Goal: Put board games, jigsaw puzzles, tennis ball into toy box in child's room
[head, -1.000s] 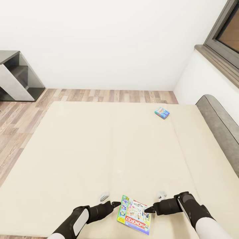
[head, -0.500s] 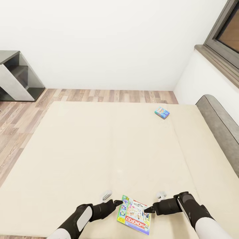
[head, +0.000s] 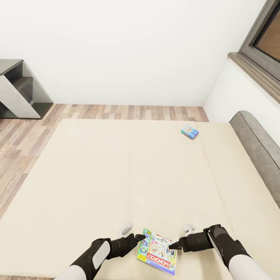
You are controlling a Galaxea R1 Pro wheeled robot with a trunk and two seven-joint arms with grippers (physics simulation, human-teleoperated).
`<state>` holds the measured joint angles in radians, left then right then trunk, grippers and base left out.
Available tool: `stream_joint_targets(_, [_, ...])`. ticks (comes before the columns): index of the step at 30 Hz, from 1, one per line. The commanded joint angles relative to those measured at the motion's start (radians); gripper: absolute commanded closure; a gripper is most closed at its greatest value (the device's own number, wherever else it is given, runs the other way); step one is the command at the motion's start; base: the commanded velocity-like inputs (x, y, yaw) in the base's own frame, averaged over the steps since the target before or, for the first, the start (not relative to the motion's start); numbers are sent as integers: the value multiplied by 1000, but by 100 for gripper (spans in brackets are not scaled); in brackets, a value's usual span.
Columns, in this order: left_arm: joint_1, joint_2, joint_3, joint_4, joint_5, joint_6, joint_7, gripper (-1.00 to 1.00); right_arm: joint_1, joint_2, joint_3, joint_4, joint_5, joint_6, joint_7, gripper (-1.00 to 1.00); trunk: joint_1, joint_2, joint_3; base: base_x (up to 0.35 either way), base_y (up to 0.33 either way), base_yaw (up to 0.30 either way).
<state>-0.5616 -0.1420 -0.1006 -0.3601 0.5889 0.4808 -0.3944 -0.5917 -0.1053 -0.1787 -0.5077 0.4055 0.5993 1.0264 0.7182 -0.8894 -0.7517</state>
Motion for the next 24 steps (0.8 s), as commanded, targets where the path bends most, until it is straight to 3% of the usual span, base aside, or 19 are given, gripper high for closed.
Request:
stream_joint_targets(1, [0, 0, -4, -1, 5, 4, 0, -100, 0, 1, -7, -1, 9, 7, 7, -100, 0, -1, -1, 0, 0, 0])
stream_joint_targets(24, [-3, -3, -4, 4, 8, 4, 2, -100, 0, 0, -12, -4, -1, 7, 5, -100, 0, -1, -6, 0, 0, 0])
